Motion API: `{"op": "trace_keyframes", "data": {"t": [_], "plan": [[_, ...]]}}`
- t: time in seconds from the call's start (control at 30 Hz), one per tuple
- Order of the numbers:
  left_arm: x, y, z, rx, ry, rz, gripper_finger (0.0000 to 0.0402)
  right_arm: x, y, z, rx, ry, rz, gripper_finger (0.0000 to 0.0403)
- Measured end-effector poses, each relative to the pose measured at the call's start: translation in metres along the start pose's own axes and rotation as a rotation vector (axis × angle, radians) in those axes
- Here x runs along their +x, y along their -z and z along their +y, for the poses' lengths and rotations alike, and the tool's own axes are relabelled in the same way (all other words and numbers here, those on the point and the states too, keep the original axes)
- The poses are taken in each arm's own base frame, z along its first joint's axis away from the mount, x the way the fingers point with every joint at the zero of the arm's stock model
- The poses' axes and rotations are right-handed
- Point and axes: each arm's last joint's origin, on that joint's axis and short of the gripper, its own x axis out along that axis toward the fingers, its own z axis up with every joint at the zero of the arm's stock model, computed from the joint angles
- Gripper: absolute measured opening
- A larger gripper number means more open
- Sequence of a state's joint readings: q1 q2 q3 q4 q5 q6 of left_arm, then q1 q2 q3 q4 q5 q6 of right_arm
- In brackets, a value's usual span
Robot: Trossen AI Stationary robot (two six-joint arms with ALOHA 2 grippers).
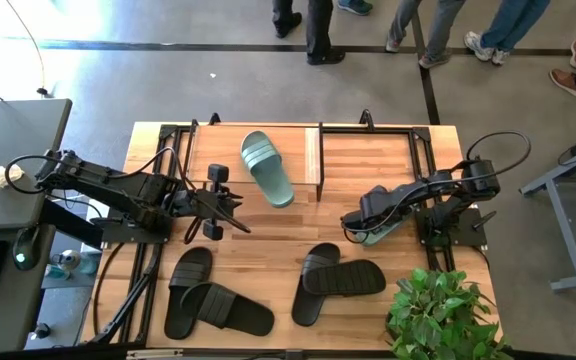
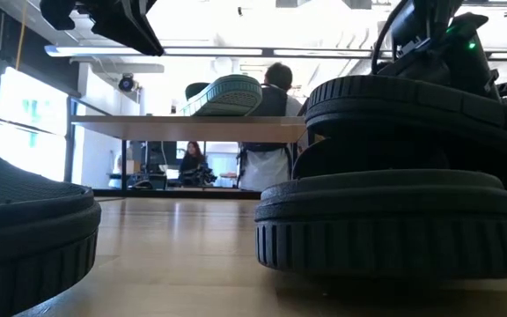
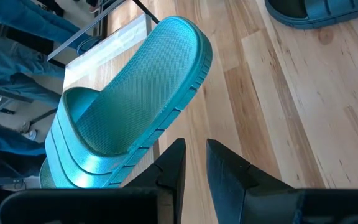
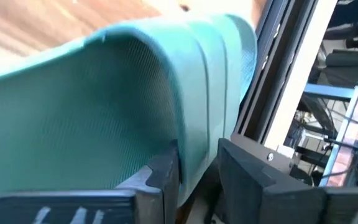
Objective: Pick and place slides into the shelf
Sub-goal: Put the blue slide on the shelf
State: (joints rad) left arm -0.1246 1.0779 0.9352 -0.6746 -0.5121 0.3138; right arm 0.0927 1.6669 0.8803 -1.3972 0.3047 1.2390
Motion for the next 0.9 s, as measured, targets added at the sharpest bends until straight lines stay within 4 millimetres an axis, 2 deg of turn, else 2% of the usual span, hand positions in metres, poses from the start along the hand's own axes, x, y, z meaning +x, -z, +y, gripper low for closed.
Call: {"op": "trace_keyframes", "data": {"t": [0.1,0.3,0.63,0.9], "plan": [[0.0,0.0,0.0,0.0,0.0,0.0,0.0053,0.0,-0.002,0.0,0.023,0.011,-0.033,0.0074],[0.0,0.0,0.0,0.0,0.0,0.0,0.0053,0.0,-0.003,-0.001,0.067,0.024,-0.09,0.0007],[0.0,0.0,0.0,0.0,0.0,0.0,0.0053,-0.003,-0.003,0.001,0.115,0.021,-0.142,0.0002],[0.0,0.0,0.0,0.0,-0.001,0.0,0.0053,-0.032,-0.006,-0.005,0.125,0.039,-0.239,0.0001]]}}
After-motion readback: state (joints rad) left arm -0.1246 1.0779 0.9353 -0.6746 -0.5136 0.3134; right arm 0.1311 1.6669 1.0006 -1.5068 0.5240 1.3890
